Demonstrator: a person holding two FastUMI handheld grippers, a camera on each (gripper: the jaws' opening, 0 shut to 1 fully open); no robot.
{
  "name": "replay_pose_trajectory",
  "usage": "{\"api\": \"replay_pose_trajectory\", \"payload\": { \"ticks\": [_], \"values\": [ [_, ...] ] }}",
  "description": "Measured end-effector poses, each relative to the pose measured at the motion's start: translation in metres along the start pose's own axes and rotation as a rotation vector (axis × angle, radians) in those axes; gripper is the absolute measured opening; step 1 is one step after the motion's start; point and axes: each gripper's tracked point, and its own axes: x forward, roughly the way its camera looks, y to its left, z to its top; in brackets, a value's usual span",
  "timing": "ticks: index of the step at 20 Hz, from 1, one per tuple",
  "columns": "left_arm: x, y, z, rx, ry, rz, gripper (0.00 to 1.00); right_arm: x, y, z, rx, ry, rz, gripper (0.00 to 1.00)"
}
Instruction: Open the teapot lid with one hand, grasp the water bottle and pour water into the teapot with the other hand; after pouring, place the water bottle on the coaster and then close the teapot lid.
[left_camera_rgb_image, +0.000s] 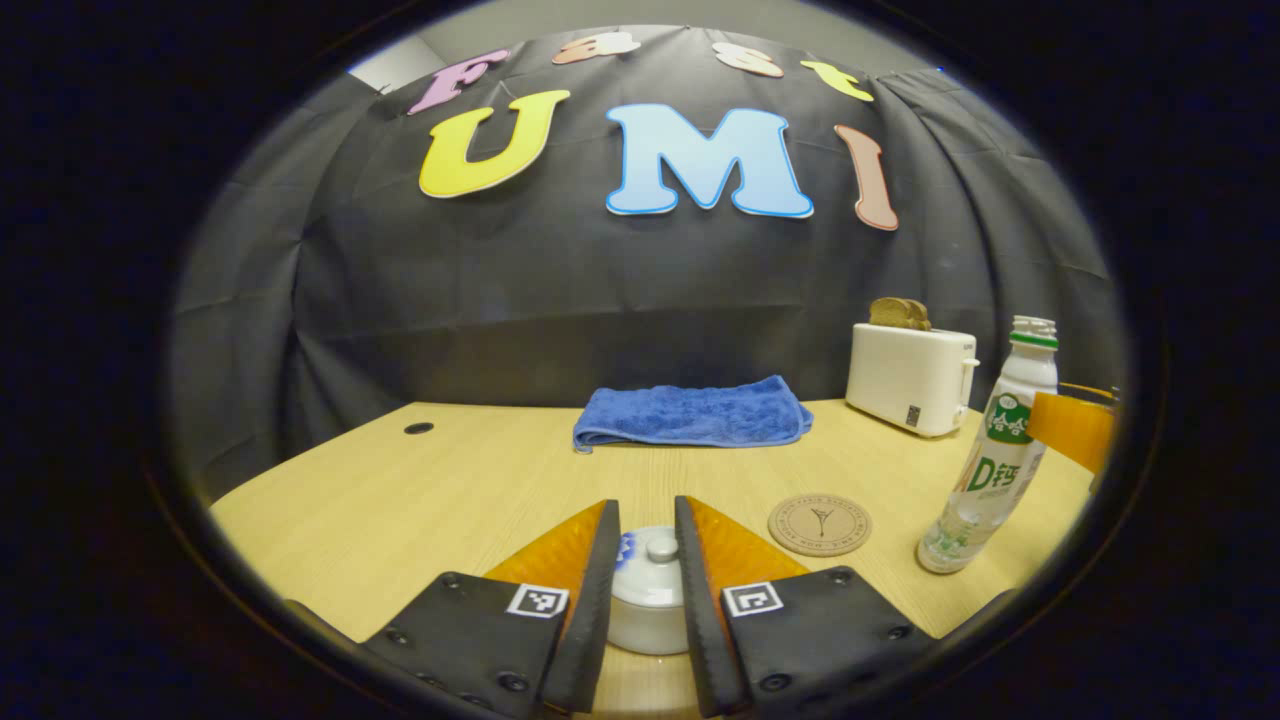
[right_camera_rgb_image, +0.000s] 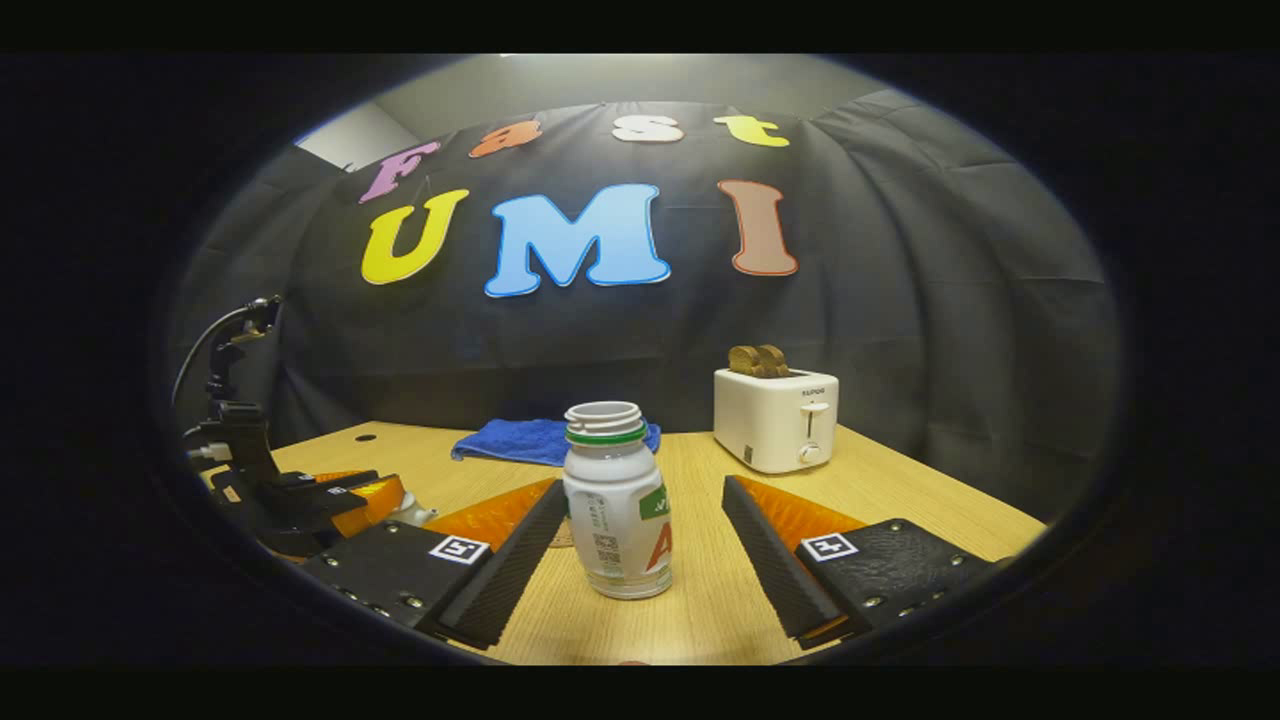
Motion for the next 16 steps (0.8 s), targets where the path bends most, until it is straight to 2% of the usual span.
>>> {"api": "replay_pose_trajectory", "payload": {
  "ticks": [3,4,8,9,14,15,16],
  "values": [
    [-0.001,-0.003,0.001,0.035,0.005,0.009,0.26,-0.001,0.001,-0.002,0.001,0.005,0.003,0.98],
    [0.000,-0.003,0.002,0.039,-0.001,0.011,0.25,-0.001,0.001,-0.002,0.001,0.006,0.004,0.95],
    [0.002,-0.002,0.005,0.015,-0.009,-0.004,0.17,-0.001,0.002,-0.004,-0.003,0.010,0.009,0.98],
    [0.002,-0.002,0.006,0.009,-0.008,-0.008,0.19,-0.002,0.002,-0.005,-0.002,0.011,0.011,0.95],
    [-0.002,0.001,0.020,-0.061,-0.040,-0.038,0.19,0.000,0.006,-0.012,0.000,0.028,0.024,0.98],
    [-0.004,0.002,0.025,-0.074,-0.046,-0.045,0.15,0.001,0.007,-0.015,-0.002,0.033,0.028,0.98],
    [-0.006,0.001,0.030,-0.085,-0.054,-0.052,0.15,0.003,0.007,-0.017,-0.004,0.041,0.030,0.98]
  ]
}}
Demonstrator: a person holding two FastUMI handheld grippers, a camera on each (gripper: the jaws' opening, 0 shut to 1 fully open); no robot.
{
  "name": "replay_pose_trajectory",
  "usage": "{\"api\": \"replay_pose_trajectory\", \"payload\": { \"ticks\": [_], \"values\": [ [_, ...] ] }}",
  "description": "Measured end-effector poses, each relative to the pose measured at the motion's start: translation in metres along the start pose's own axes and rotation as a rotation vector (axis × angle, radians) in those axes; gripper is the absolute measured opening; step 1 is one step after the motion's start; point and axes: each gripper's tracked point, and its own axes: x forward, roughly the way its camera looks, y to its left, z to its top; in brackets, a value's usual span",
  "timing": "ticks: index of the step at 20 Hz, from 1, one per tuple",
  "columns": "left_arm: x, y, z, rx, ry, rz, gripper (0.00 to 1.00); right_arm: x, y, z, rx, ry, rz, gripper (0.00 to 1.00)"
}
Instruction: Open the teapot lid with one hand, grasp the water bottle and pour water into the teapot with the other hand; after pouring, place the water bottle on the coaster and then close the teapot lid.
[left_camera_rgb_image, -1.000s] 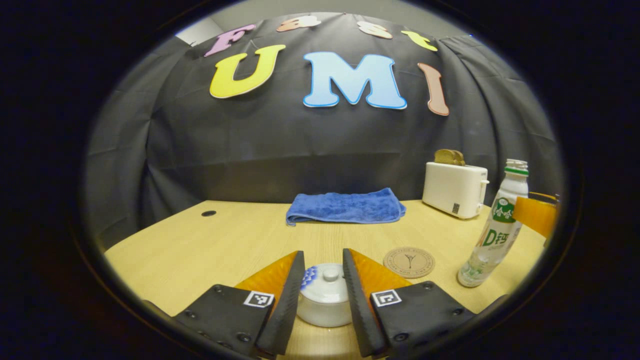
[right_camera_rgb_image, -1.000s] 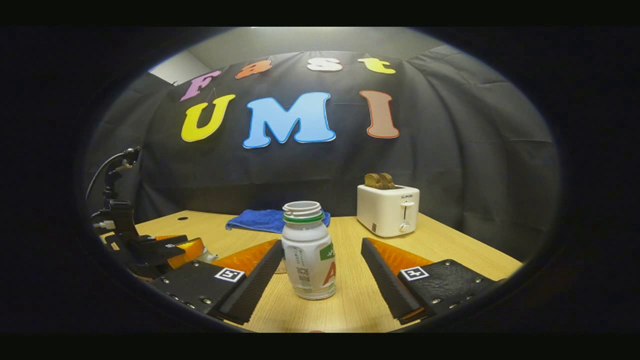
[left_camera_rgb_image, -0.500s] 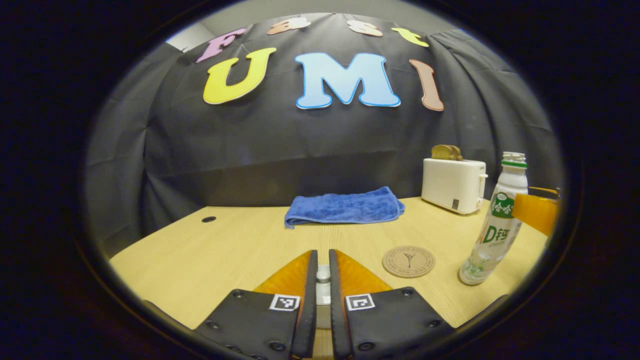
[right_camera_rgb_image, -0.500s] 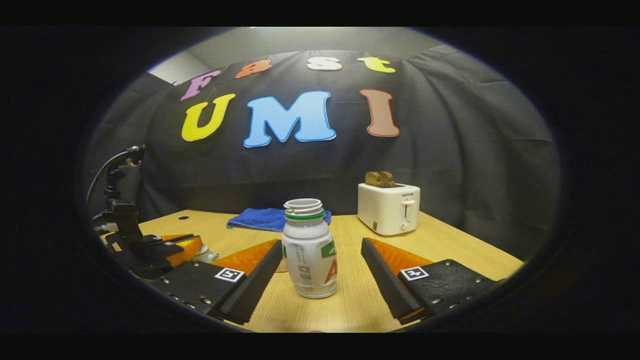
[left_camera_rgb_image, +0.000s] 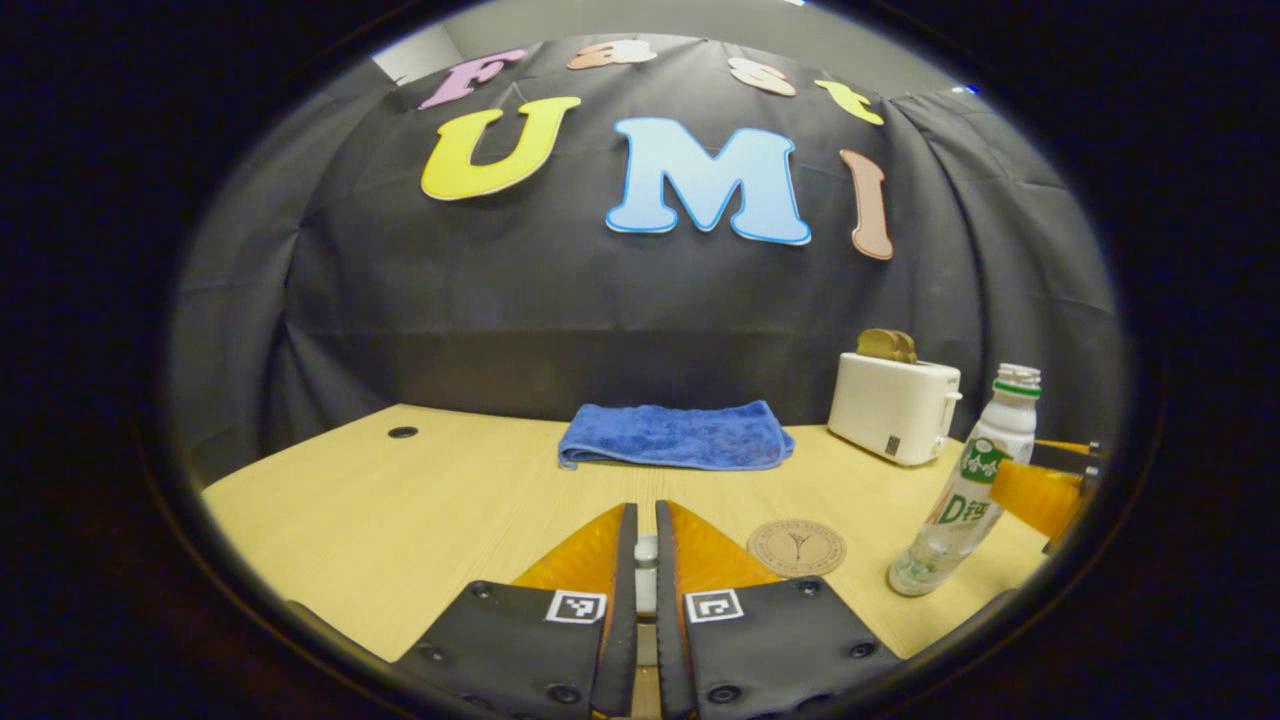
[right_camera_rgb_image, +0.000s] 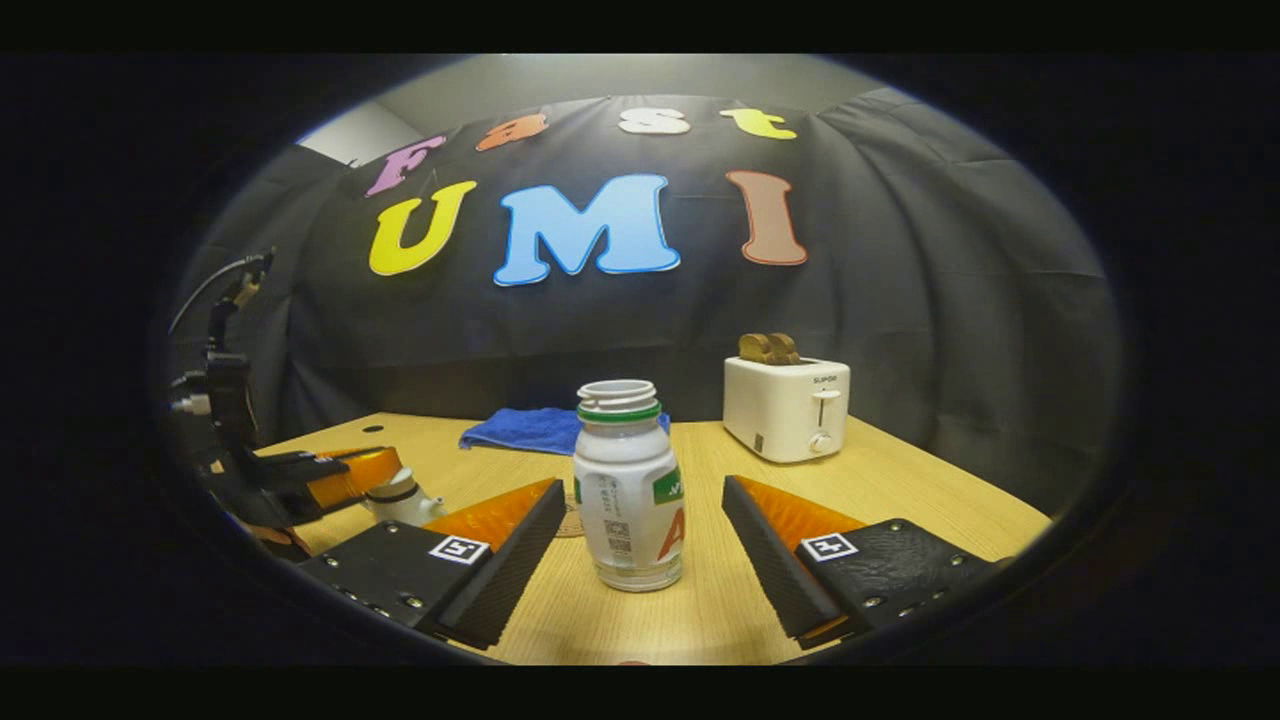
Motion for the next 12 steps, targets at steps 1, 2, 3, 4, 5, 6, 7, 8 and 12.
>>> {"api": "replay_pose_trajectory", "payload": {
  "ticks": [1,2,3,4,5,6,7,8,12],
  "values": [
    [-0.002,0.000,0.007,-0.008,-0.008,-0.007,0.15,0.001,0.000,-0.002,-0.001,0.007,0.003,0.95],
    [-0.005,0.000,0.012,-0.015,-0.017,-0.012,0.15,0.003,0.000,-0.004,-0.002,0.013,0.004,0.98],
    [-0.009,0.000,0.018,-0.016,-0.027,-0.016,0.15,0.004,-0.001,-0.008,-0.002,0.021,0.004,0.98],
    [-0.013,0.002,0.023,-0.013,-0.036,-0.015,0.15,0.005,-0.002,-0.010,-0.001,0.027,0.002,0.98],
    [-0.017,0.005,0.028,-0.008,-0.044,-0.013,0.15,0.006,-0.003,-0.014,0.001,0.035,0.002,0.98],
    [-0.022,0.008,0.032,-0.004,-0.052,-0.010,0.19,0.008,-0.003,-0.016,0.003,0.041,0.003,0.98],
    [-0.026,0.011,0.036,-0.001,-0.056,-0.007,0.19,0.010,-0.004,-0.019,0.004,0.050,0.004,0.98],
    [-0.030,0.015,0.037,0.001,-0.059,-0.002,0.15,0.012,-0.004,-0.022,0.007,0.058,0.009,0.98],
    [-0.045,0.032,0.035,-0.005,-0.047,0.021,0.19,0.018,-0.002,-0.031,-0.008,0.087,0.013,0.95]
  ]
}}
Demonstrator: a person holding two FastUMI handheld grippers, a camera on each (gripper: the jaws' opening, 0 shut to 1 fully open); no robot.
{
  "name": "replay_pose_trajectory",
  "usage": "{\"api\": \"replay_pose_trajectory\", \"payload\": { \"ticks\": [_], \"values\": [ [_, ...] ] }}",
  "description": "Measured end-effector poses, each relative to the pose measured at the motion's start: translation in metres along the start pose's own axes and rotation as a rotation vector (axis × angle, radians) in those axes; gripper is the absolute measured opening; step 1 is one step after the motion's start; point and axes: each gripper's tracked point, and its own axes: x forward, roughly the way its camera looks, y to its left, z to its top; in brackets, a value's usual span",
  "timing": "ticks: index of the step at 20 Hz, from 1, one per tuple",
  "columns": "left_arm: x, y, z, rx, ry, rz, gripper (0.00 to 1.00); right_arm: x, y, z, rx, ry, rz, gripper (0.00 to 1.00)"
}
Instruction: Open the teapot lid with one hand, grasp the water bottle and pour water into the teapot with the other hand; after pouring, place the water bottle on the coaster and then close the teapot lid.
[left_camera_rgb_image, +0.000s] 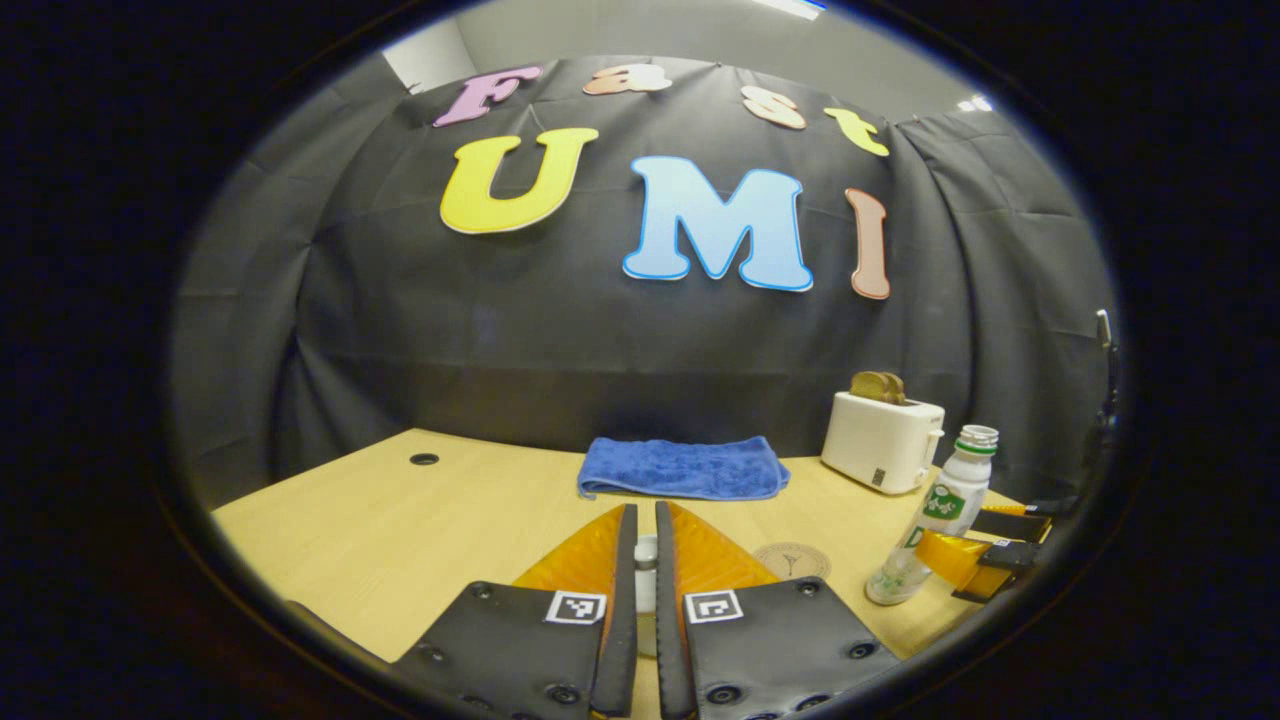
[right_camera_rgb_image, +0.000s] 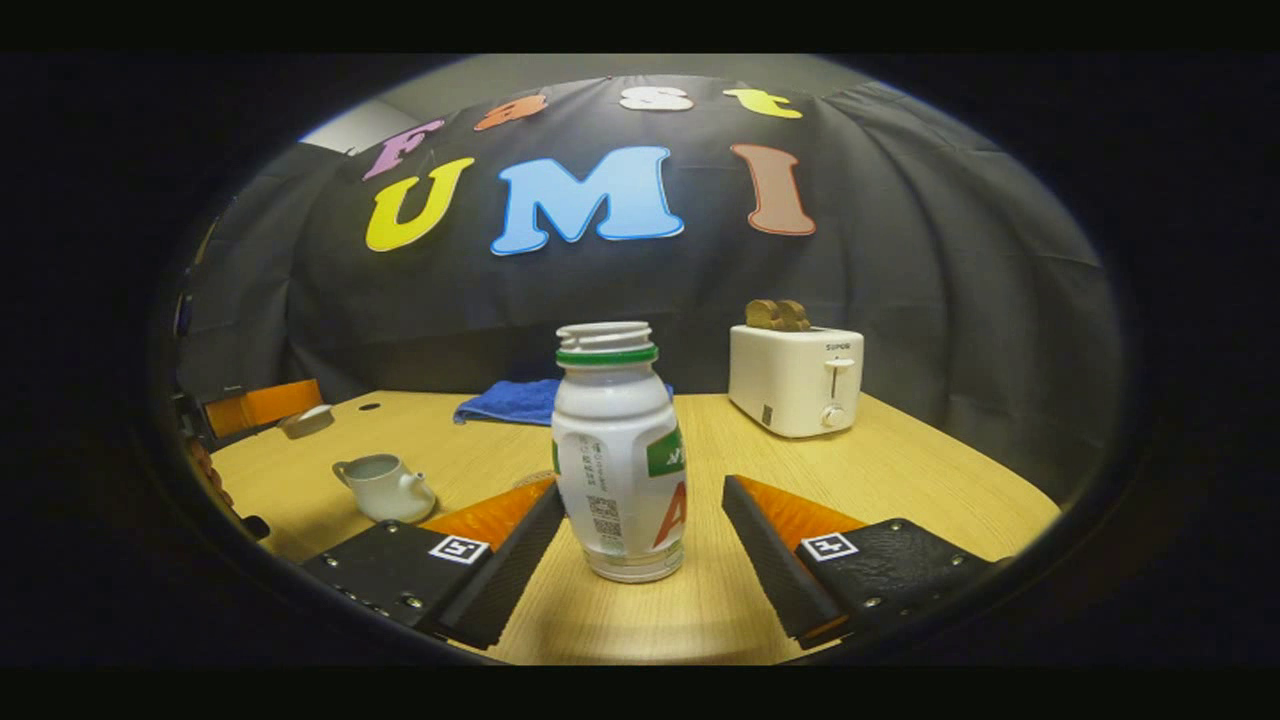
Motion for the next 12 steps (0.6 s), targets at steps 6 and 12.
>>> {"api": "replay_pose_trajectory", "payload": {
  "ticks": [6,12],
  "values": [
    [-0.013,0.031,-0.025,-0.030,0.051,0.046,0.15,0.010,0.001,-0.010,-0.032,0.032,0.004,0.94],
    [-0.019,0.054,-0.044,-0.050,0.089,0.074,0.19,0.014,0.005,-0.013,-0.074,0.047,0.019,0.78]
  ]
}}
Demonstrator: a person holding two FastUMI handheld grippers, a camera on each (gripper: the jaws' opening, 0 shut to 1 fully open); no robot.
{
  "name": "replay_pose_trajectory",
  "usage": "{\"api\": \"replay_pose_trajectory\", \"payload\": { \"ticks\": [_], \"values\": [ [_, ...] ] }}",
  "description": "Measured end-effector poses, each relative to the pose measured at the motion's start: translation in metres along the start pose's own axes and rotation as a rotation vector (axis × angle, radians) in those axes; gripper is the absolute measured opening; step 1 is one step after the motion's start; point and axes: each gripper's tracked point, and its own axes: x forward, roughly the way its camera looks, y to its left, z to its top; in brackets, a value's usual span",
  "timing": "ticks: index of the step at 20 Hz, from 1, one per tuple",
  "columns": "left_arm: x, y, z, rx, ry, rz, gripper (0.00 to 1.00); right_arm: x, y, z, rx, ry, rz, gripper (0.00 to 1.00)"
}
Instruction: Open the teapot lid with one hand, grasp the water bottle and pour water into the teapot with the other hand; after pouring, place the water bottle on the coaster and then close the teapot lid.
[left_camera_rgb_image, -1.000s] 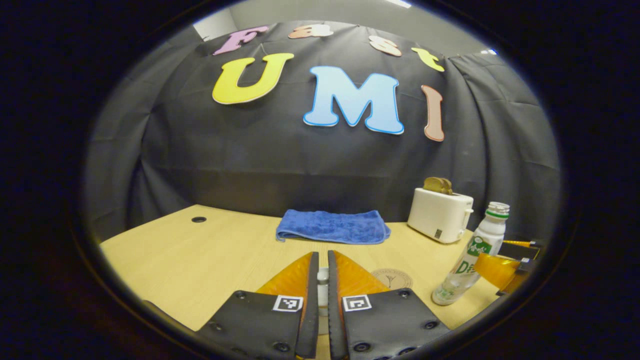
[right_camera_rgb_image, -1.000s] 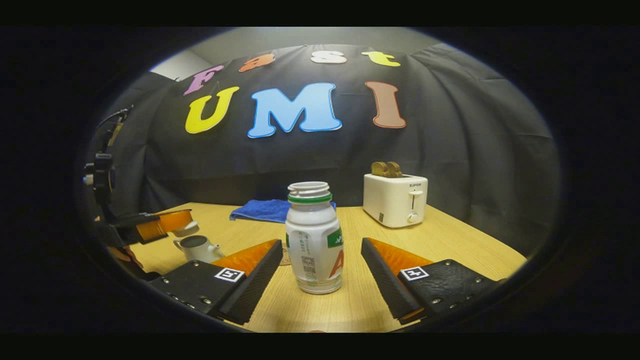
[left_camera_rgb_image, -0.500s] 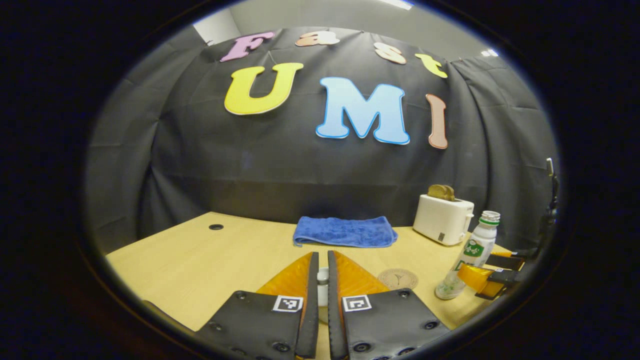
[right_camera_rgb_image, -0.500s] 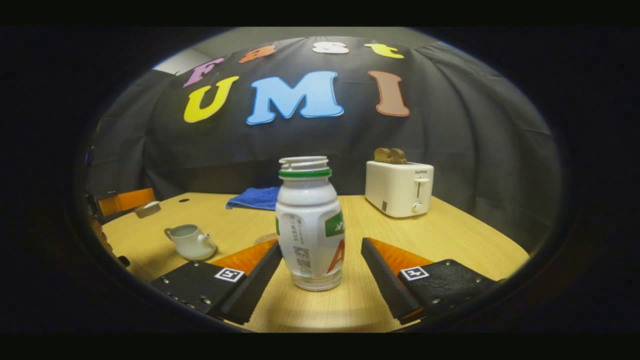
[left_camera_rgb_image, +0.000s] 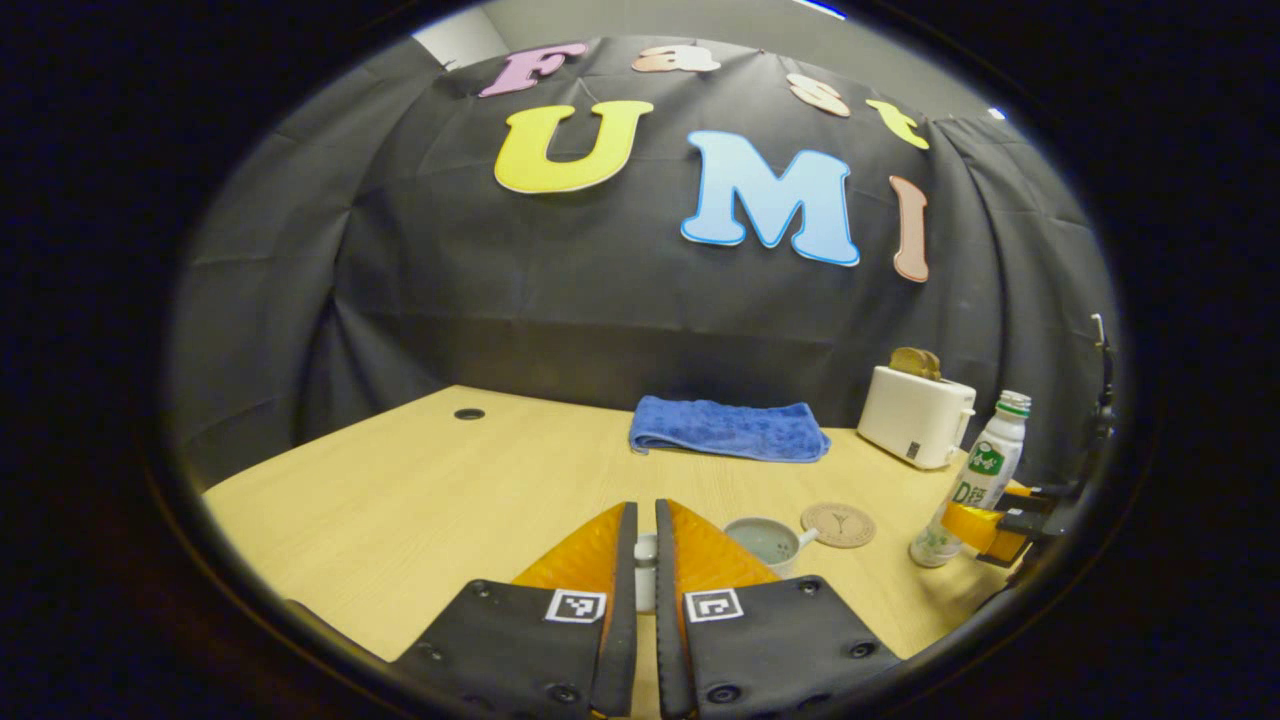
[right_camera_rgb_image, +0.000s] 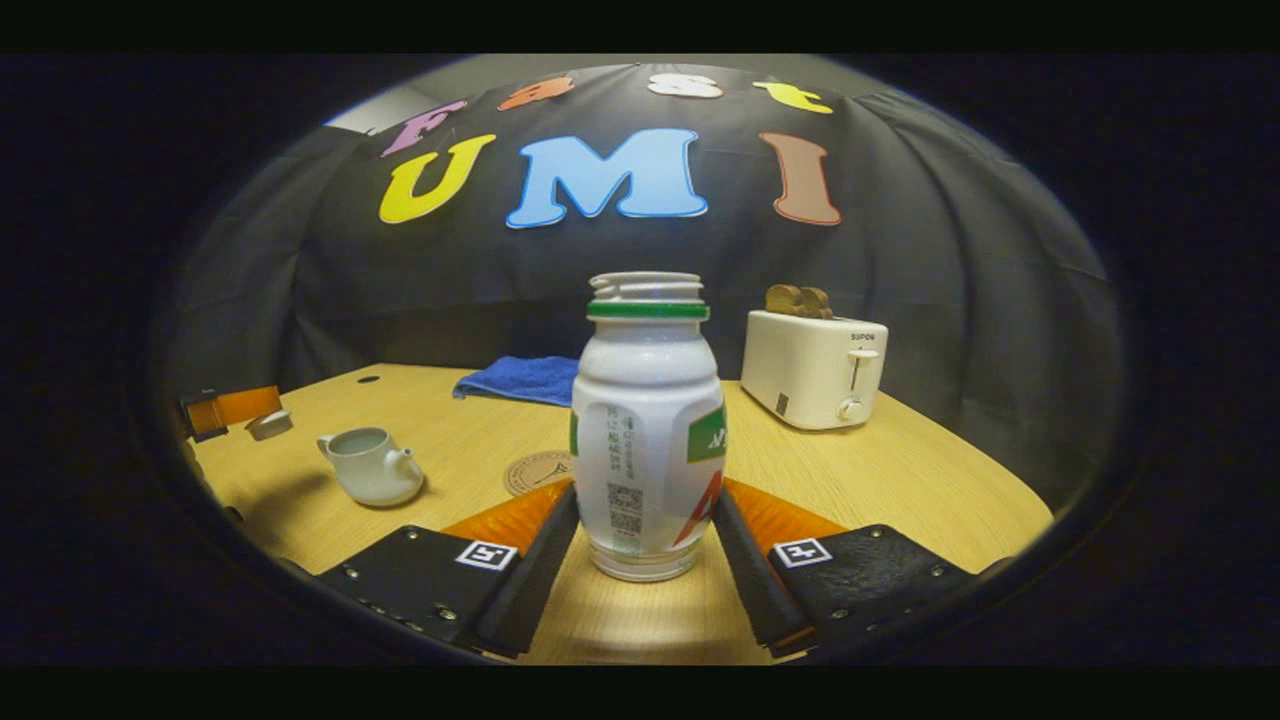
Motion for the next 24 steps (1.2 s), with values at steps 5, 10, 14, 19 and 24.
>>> {"api": "replay_pose_trajectory", "payload": {
  "ticks": [5,10,14,19,24],
  "values": [
    [-0.004,0.008,-0.003,-0.011,0.003,0.002,0.19,-0.001,0.006,0.002,-0.072,0.005,-0.022,0.76],
    [-0.006,0.014,-0.005,-0.016,0.004,-0.004,0.19,0.001,0.013,0.022,-0.261,0.005,-0.071,0.75],
    [-0.008,0.020,-0.010,-0.022,0.013,-0.007,0.15,0.012,0.018,0.032,-0.469,0.025,-0.120,0.75],
    [-0.010,0.030,-0.014,-0.032,0.020,-0.002,0.15,0.022,0.034,0.042,-0.765,0.010,-0.161,0.75],
    [-0.013,0.040,-0.021,-0.036,0.033,0.005,0.19,0.033,0.055,0.049,-0.985,-0.001,-0.170,0.75]
  ]
}}
